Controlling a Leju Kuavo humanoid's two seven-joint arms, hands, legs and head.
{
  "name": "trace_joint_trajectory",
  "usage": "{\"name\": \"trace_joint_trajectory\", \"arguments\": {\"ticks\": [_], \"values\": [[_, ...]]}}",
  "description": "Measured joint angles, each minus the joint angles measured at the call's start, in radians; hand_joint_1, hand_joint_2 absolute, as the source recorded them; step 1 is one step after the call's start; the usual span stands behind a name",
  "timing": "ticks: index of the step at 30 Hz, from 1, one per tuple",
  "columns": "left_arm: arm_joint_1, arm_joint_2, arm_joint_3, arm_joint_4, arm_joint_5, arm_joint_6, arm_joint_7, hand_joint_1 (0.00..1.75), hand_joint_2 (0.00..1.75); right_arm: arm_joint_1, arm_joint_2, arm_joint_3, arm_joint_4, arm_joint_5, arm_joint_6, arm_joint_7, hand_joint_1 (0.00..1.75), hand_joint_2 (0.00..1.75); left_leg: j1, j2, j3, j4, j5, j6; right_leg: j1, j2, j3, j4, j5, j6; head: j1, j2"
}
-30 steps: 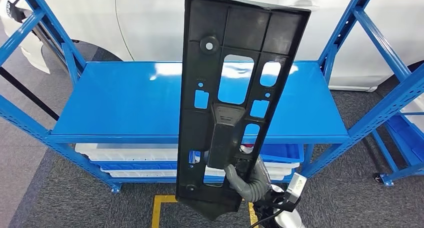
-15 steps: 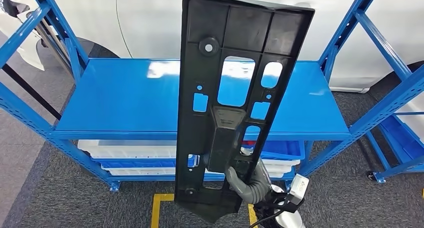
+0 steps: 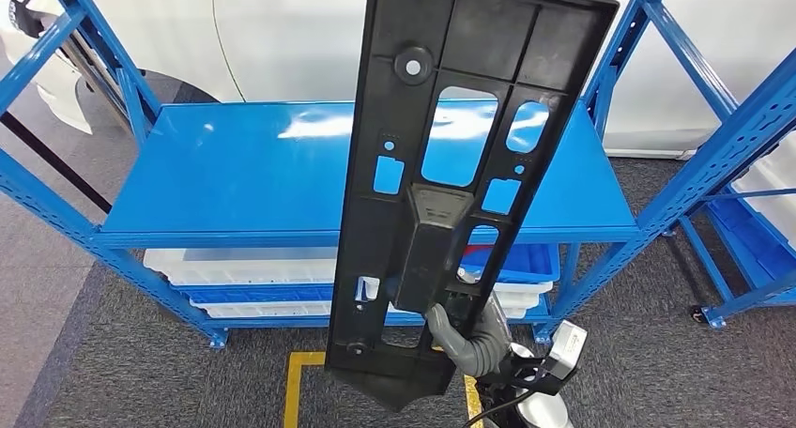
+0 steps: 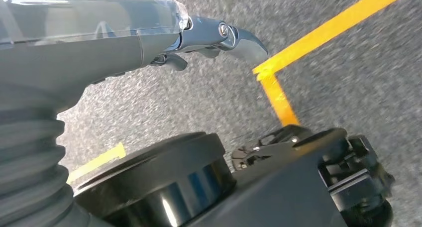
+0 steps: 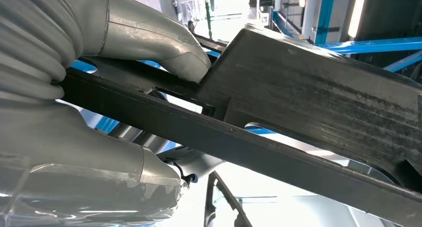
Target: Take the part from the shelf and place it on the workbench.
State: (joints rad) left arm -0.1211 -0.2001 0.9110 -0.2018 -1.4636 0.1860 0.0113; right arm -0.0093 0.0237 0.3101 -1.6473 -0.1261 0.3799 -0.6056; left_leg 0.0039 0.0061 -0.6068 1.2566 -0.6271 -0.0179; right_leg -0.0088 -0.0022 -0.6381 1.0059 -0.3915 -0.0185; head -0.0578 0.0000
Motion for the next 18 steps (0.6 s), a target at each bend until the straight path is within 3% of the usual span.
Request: {"name": "trace_joint_trajectory", "arguments": {"ticks": [2,4,7,8,9,10,12,13,14,15,16,18], "values": [[0.005,0.003,0.000,0.000,0.000,0.001,0.003,0.00,1.75,0.000,0.008,-0.007,0.002,-0.001,0.004,-0.001,1.75,1.75,0.000,-0.001,0.099,-0.150,0.045,0.005,0.000,0.003,-0.020,0.006,0.016,0.006,0.000,0.000],[0.012,0.007,0.000,0.000,0.004,0.005,0.004,0.00,1.75,-0.001,0.016,-0.014,0.004,0.000,0.008,-0.002,1.75,1.75,-0.004,-0.004,0.157,-0.257,0.073,0.014,0.002,0.006,-0.030,0.008,0.032,0.016,0.000,0.000],[0.018,0.011,0.003,0.000,0.011,0.014,0.000,0.00,1.75,0.000,0.023,-0.025,0.009,0.004,0.008,-0.011,1.75,1.75,-0.007,-0.006,0.149,-0.267,0.095,0.033,0.002,0.005,-0.033,0.001,0.056,0.034,0.000,0.000],[0.019,0.013,0.004,0.000,0.011,0.017,-0.001,0.00,1.75,0.003,0.025,-0.030,0.011,0.005,0.005,-0.016,1.75,1.75,-0.006,-0.004,0.141,-0.267,0.107,0.040,0.001,0.005,-0.038,0.004,0.049,0.039,0.000,0.000],[0.021,0.015,0.005,0.000,0.012,0.019,-0.001,0.00,1.75,0.007,0.026,-0.035,0.012,0.006,0.002,-0.021,1.75,1.75,-0.004,-0.001,0.130,-0.269,0.119,0.047,-0.001,0.006,-0.047,0.021,0.024,0.044,0.000,0.000],[0.022,0.017,0.005,0.000,0.012,0.020,-0.001,0.00,1.75,0.011,0.027,-0.040,0.012,0.006,-0.001,-0.026,1.75,1.75,-0.002,0.002,0.117,-0.270,0.133,0.053,-0.003,0.006,-0.063,0.061,-0.021,0.048,0.000,0.000],[0.022,0.022,0.005,0.000,0.012,0.023,-0.002,0.00,1.75,0.024,0.032,-0.051,0.011,0.003,-0.003,-0.033,1.75,1.75,-0.003,0.005,0.087,-0.269,0.156,0.059,-0.005,0.005,-0.098,0.191,-0.128,0.056,0.000,0.000],[0.022,0.024,0.006,0.000,0.012,0.025,-0.002,0.00,1.75,0.031,0.035,-0.056,0.010,0.000,-0.003,-0.035,1.75,1.75,-0.004,0.006,0.072,-0.268,0.168,0.060,-0.006,0.004,-0.109,0.256,-0.159,0.059,0.000,0.000],[0.021,0.025,0.006,0.000,0.012,0.026,-0.003,0.00,1.75,0.040,0.038,-0.062,0.008,-0.003,-0.004,-0.036,1.75,1.75,-0.005,0.006,0.057,-0.266,0.178,0.059,-0.006,0.004,-0.106,0.296,-0.165,0.060,0.000,0.000],[0.019,0.026,0.006,0.000,0.013,0.027,-0.003,0.00,1.75,0.049,0.042,-0.068,0.005,-0.008,-0.004,-0.037,1.75,1.75,-0.006,0.006,0.043,-0.264,0.188,0.057,-0.006,0.004,-0.085,0.301,-0.151,0.059,0.000,0.000],[0.017,0.027,0.007,0.000,0.013,0.028,-0.003,0.00,1.75,0.056,0.047,-0.074,0.001,-0.013,-0.003,-0.037,1.75,1.75,-0.007,0.006,0.029,-0.262,0.196,0.056,-0.005,0.004,-0.043,0.264,-0.127,0.056,0.000,0.000],[0.013,0.027,0.007,0.000,0.013,0.028,-0.003,0.00,1.75,0.067,0.056,-0.087,-0.011,-0.021,-0.001,-0.036,1.75,1.75,-0.010,0.005,0.010,-0.257,0.212,0.051,-0.001,0.003,0.078,0.110,-0.106,0.042,0.000,0.000]]}}
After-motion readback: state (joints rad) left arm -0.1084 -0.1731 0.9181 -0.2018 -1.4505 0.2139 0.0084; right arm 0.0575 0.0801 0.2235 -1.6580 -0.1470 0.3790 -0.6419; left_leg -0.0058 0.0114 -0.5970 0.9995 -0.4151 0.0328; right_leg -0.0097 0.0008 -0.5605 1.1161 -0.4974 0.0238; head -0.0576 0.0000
